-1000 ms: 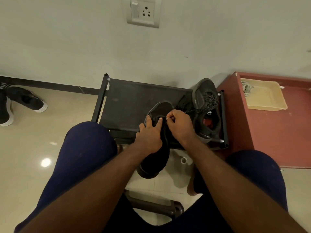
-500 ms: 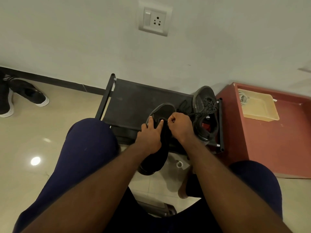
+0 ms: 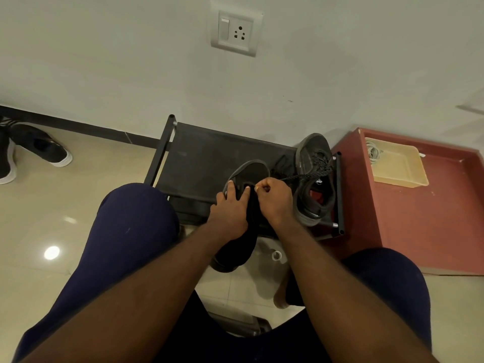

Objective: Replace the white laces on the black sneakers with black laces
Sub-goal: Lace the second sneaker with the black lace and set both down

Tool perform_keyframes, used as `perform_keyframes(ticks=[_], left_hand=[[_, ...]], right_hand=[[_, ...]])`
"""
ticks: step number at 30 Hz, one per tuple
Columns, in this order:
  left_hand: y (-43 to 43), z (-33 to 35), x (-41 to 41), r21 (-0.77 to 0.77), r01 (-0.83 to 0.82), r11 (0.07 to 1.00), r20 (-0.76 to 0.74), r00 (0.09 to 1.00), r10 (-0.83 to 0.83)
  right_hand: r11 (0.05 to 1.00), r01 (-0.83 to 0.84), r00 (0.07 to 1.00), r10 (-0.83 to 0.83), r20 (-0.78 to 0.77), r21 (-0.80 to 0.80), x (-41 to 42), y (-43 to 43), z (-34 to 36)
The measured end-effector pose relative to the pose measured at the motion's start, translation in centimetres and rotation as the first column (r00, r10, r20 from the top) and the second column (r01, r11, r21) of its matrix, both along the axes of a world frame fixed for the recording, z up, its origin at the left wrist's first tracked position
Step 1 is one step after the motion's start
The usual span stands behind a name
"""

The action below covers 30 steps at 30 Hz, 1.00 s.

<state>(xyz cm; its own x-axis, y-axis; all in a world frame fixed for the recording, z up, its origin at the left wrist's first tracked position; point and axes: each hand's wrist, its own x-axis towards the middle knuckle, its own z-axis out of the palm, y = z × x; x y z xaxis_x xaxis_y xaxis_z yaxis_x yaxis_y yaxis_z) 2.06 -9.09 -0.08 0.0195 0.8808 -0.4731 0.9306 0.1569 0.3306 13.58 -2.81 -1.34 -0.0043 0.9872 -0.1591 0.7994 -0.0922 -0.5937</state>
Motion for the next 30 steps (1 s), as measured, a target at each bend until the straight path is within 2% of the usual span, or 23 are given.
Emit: perform_keyframes(ticks=[4,8,18,24,30], left_hand=[[0.0,-0.1,0.0,0.0,0.0,1.0,0.005,1.0,0.0],[0.0,-0.2,0.0,0.003,-0.004,1.0,0.013,1.0,0.004],[0.2,-0.3,-0.2,-0.015,-0.018,1.0,0.036,0.999,0.018],[0.2,-0.3,0.1,-0.002,-0.019,1.0,0.02,1.0,0.019],[0.1,-0.6,0.1,0.002,-0.042,0.999,0.05,0.998,0.042]], right_hand=[[0.988,-0.157,0.972,0.153,0.179,0.01,-0.1,0.6,0.3],[0.968,-0.25,0.933,0.249,0.26,-0.029,0.1,1.1,0.7],[0.983,-0.173,0.958,0.184,0.222,-0.068,-0.3,0.8,1.6],[0.989,-0.143,0.976,0.145,0.161,-0.023,-0.2,0.5,1.3],[0.97,-0.244,0.923,0.229,0.31,0.008,-0.6,0.4,1.5]])
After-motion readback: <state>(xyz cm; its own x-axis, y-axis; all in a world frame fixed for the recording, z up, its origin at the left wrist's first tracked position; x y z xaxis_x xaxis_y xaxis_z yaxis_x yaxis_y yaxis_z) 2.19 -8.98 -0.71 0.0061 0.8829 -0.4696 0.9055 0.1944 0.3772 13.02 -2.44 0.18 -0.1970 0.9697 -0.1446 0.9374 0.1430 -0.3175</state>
